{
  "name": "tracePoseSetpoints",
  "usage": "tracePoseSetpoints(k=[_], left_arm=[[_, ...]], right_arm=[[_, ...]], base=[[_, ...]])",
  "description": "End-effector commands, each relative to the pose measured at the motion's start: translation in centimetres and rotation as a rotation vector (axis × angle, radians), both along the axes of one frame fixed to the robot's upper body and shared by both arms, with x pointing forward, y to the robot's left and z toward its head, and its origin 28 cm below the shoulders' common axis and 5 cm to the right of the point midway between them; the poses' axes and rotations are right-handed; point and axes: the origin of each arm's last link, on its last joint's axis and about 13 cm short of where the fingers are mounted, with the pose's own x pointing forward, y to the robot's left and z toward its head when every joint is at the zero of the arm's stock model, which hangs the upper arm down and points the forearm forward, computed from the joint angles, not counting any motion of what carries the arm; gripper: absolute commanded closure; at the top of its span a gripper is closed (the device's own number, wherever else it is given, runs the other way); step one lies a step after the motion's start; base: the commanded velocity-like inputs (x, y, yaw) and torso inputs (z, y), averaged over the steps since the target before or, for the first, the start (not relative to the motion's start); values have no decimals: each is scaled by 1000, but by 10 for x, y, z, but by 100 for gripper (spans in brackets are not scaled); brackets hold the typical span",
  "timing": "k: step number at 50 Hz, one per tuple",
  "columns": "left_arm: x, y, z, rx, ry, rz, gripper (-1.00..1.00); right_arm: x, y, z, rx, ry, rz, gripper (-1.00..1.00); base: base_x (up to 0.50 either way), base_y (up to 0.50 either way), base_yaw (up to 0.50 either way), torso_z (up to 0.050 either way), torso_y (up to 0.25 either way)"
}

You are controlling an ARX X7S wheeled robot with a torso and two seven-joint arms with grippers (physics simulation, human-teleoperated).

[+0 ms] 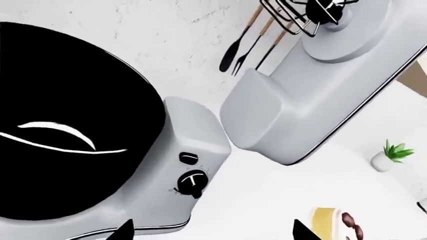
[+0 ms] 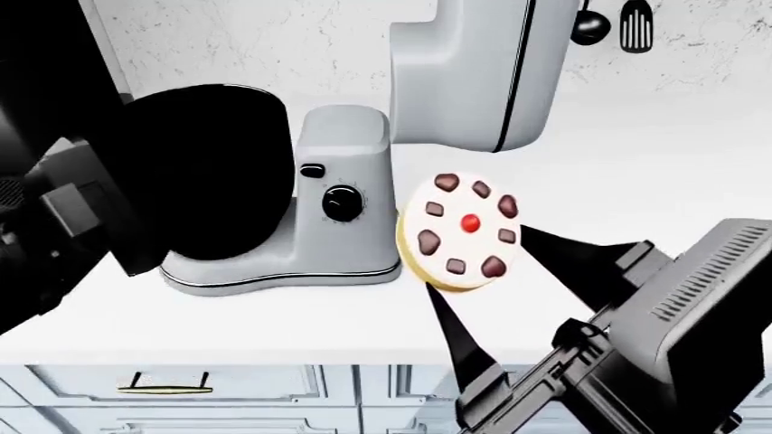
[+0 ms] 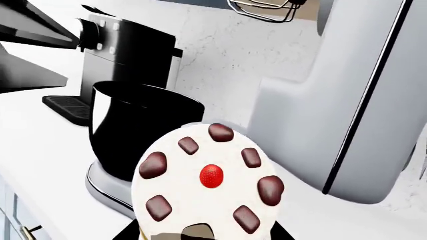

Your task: Place the cake in the stand mixer bowl.

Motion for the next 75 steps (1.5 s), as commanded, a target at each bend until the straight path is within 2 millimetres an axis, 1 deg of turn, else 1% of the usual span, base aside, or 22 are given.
tracePoseSetpoints(k=[1,4,7,15,19,24,26,30,34,38,43,52,56,62,64,75], left_arm=[[7,4,5,-112,33,-57,-100],[7,6,9,-157,35,-67,-100],[11,7,8,-157,65,-76,-100],[13,-2,1,-96,72,-216,-100],[13,-5,2,-106,71,-238,-100],[16,-9,-2,-141,75,-279,-100],[18,-12,-4,-142,76,-308,-100],[18,-11,-3,-170,59,-334,-100],[22,-14,-7,-180,57,-361,-100],[23,-13,-6,-187,53,-387,-100],[20,-11,-4,-193,41,-411,-100],[31,-18,-9,-184,50,-425,-100],[31,-21,-9,-185,45,-438,-100],[35,-22,-8,-189,41,-452,-100],[39,-23,-9,-188,44,-459,-100],[42,-29,-10,-183,45,-482,-100]], right_arm=[[-2,1,6,6,-111,54,100],[-2,2,4,-6,-116,66,100],[-1,2,3,-1,-117,66,100],[2,4,4,9,-119,75,100],[2,5,5,15,-122,72,100],[2,6,8,23,-133,74,100],[4,8,7,16,-133,71,100],[6,8,6,20,-128,77,100],[7,9,3,17,-121,84,100],[8,9,2,16,-118,85,100],[11,9,-1,21,-110,81,100],[10,9,0,26,-115,85,100],[10,9,0,26,-117,89,100],[3,11,1,24,-127,107,100],[5,11,0,24,-127,106,100],[6,11,0,26,-124,107,100]], base=[[0,0,0,0,0],[0,0,0,0,0],[0,0,0,0,0],[0,0,0,0,0],[0,0,0,0,3],[0,0,0,0,0],[0,0,0,0,0],[0,0,0,0,0],[0,0,0,0,0],[0,0,0,4,0],[0,0,0,0,2],[0,0,0,0,0],[0,0,0,0,0],[0,0,0,0,2],[0,0,0,0,0],[0,0,0,0,0]])
